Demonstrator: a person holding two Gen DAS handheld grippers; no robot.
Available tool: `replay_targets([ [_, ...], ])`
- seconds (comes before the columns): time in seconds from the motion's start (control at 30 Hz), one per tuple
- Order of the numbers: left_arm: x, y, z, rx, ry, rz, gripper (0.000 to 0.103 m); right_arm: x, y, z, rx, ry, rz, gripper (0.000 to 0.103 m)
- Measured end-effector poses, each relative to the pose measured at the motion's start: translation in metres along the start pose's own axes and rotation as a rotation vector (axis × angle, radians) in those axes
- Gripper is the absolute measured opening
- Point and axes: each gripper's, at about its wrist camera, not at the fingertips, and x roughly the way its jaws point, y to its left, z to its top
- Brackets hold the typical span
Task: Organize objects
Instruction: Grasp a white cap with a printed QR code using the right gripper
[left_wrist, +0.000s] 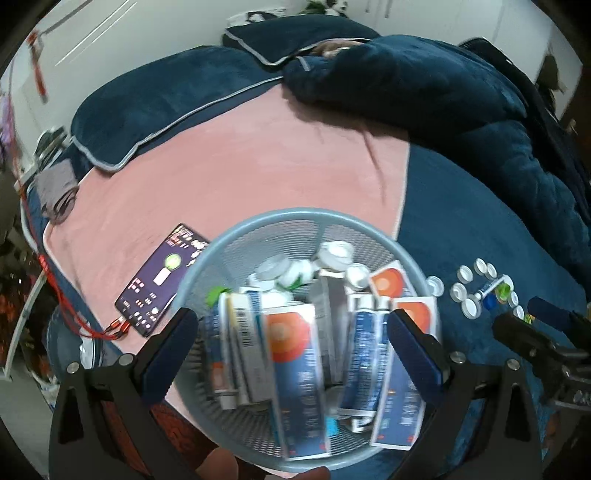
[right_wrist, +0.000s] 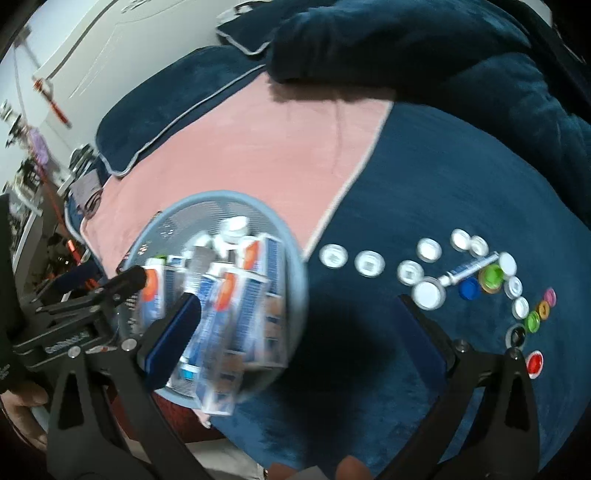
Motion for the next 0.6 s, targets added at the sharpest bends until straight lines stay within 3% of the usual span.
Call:
replay_targets([
  [0.23, 0.005, -0.037, -0.001, 0.099, 0.036, -0.032, 0.102, 0.011, -0.048, -0.013, 0.078, 0.016, -0.015, 0.103],
  [0.6, 0.019, -0.075, 0.011, 0.082, 0.091, -0.125, 0.102, 0.056, -0.102, -0.03, 0.142, 0.051, 0.035, 0.103],
])
